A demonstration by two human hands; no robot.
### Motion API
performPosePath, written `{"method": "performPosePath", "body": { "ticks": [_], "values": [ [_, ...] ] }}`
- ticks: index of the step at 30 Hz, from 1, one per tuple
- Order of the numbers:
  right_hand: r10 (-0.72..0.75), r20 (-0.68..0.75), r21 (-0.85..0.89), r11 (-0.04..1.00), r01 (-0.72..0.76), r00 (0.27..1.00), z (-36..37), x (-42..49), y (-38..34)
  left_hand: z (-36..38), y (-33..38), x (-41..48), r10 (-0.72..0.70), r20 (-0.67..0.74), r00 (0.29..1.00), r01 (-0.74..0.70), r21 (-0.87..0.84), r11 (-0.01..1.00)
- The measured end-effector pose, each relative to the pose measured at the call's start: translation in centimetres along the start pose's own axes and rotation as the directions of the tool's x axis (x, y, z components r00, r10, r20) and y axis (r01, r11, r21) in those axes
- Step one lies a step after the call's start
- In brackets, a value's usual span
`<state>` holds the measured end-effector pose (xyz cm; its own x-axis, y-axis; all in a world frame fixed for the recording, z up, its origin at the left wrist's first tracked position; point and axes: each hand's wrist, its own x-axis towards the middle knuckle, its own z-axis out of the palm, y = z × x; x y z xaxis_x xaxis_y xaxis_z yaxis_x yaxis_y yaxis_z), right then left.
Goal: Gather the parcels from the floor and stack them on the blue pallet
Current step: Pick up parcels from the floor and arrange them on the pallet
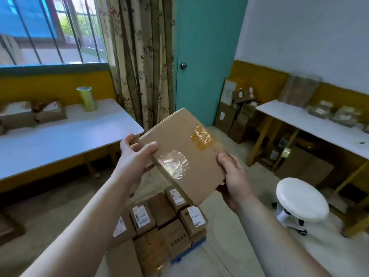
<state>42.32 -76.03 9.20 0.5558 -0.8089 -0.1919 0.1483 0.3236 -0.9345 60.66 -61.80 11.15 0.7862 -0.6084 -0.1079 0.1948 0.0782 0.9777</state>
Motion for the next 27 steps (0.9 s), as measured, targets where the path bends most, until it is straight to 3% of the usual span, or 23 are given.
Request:
{"method": "performPosePath", "body": {
  "ticks": [3,6,9,12,16,18,22,27],
  "values": [
    [-0.016,0.051,-0.008,1.000,0.017,0.999,-1.1,3.0,-0.6,5.3,-3.7,-1.0,-0.127,0.100,0.987,0.130,-0.018,0.991],
    [-0.041,0.150,-0.190,0.979,0.070,0.988,-2.3,5.3,-0.7,7.6,-5.6,-0.9,-0.138,0.045,0.989,0.141,-0.052,0.989],
    [-0.114,0.254,-0.468,0.855,0.225,0.961,-3.4,7.3,-0.2,7.0,-5.5,0.4,-0.155,-0.016,0.988,0.153,-0.077,0.985],
    [-0.126,0.422,-0.568,0.735,0.370,0.898,-3.3,8.7,0.6,6.5,-5.4,2.1,-0.116,-0.056,0.992,0.119,0.051,0.992],
    [0.064,0.635,-0.664,0.555,0.501,0.770,-2.8,10.9,1.6,5.7,-6.2,5.0,-0.078,-0.183,0.980,0.106,0.152,0.983],
    [0.137,0.656,-0.704,0.468,0.534,0.743,-2.4,13.1,1.9,5.5,-7.0,6.7,-0.083,-0.235,0.968,0.126,0.174,0.977],
    [0.178,0.616,-0.774,0.320,0.547,0.767,-1.6,18.2,3.1,6.0,-8.7,11.0,-0.115,-0.221,0.968,0.172,0.258,0.951],
    [0.313,0.546,-0.834,0.286,0.471,0.777,-1.1,23.7,6.2,4.7,-11.6,14.6,-0.177,-0.091,0.980,0.198,0.382,0.903]
  ]
}}
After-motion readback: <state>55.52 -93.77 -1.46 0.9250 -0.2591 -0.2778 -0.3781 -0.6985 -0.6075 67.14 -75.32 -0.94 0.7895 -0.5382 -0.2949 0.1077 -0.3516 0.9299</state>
